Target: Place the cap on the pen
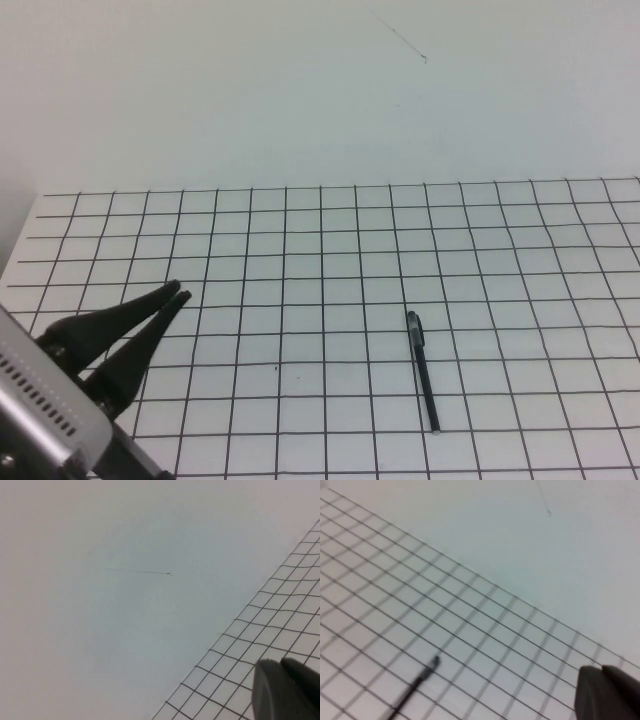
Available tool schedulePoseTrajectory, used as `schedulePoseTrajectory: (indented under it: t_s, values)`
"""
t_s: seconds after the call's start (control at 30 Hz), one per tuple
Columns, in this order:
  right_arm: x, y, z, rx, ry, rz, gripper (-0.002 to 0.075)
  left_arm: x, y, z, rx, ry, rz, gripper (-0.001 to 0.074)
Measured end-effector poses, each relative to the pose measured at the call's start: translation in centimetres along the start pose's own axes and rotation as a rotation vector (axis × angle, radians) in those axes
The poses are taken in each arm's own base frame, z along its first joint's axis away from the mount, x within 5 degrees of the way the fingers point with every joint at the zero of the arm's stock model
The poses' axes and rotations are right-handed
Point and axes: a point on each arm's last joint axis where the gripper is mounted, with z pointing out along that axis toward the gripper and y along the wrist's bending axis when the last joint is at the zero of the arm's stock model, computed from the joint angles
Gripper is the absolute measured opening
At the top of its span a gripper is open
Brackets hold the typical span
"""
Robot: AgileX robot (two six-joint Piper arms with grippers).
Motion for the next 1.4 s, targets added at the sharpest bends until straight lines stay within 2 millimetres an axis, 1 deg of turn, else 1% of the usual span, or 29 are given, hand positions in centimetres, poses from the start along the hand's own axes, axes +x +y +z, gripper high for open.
schedulePoseTrajectory:
  t_s: [0.07, 0.17, 0.37, 0.47, 0.57, 0.73, 0.87, 0.97, 1.13, 1.27, 1.33, 1.4]
  values:
    - [1.1, -0.3, -0.1, 0.056, 0.016, -0.002, 0.0, 0.0, 0.2, -0.3, -0.012, 0.003, 0.005, -0.0001]
    - [3.0, -0.1, -0.2, 0.096, 0.014, 0.055, 0.0, 0.0, 0.6, -0.6, -0.033, 0.005, 0.003, -0.0001]
    - [7.0, 1.5, 0.6, 0.051, -0.012, 0.169, 0.0, -0.1, 1.1, -1.2, -0.061, -0.016, -0.018, -0.0001]
    - [8.1, 2.0, 1.0, 0.032, -0.009, 0.256, 0.0, -0.1, 1.2, -1.2, -0.063, -0.012, -0.024, -0.0001]
    - [8.3, 2.2, 1.1, 0.022, -0.011, 0.349, 0.0, 0.0, 1.3, -1.3, -0.065, -0.001, -0.054, -0.0001]
    - [7.7, 2.2, 1.1, 0.005, -0.082, 0.33, 0.0, 0.6, 2.2, -1.8, -0.104, 0.035, -0.17, -0.0001]
    - [7.5, 2.3, 1.1, 0.001, -0.097, 0.328, 0.0, 1.1, 3.3, -2.8, -0.186, 0.059, -0.33, -0.0001]
    - [7.5, 2.3, 1.1, -0.002, -0.102, 0.329, 0.0, 1.3, 4.5, -3.9, -0.285, 0.048, -0.379, -0.0001]
    - [7.5, 2.3, 1.2, -0.002, -0.094, 0.329, 0.0, 1.2, 6.1, -6.7, -0.466, -0.012, -0.396, -0.0001]
    - [7.5, 2.3, 1.2, -0.002, -0.094, 0.329, 0.0, 1.0, 6.7, -8.8, -0.598, -0.058, -0.397, -0.0001]
    - [7.6, 2.2, 1.3, 0.011, -0.089, 0.279, 0.0, 0.9, 6.9, -9.9, -0.663, -0.093, -0.418, -0.0001]
    - [7.8, 2.0, 0.3, 0.034, -0.121, 0.224, 0.0, 0.7, 6.9, -10.9, -0.713, -0.144, -0.469, -0.0001]
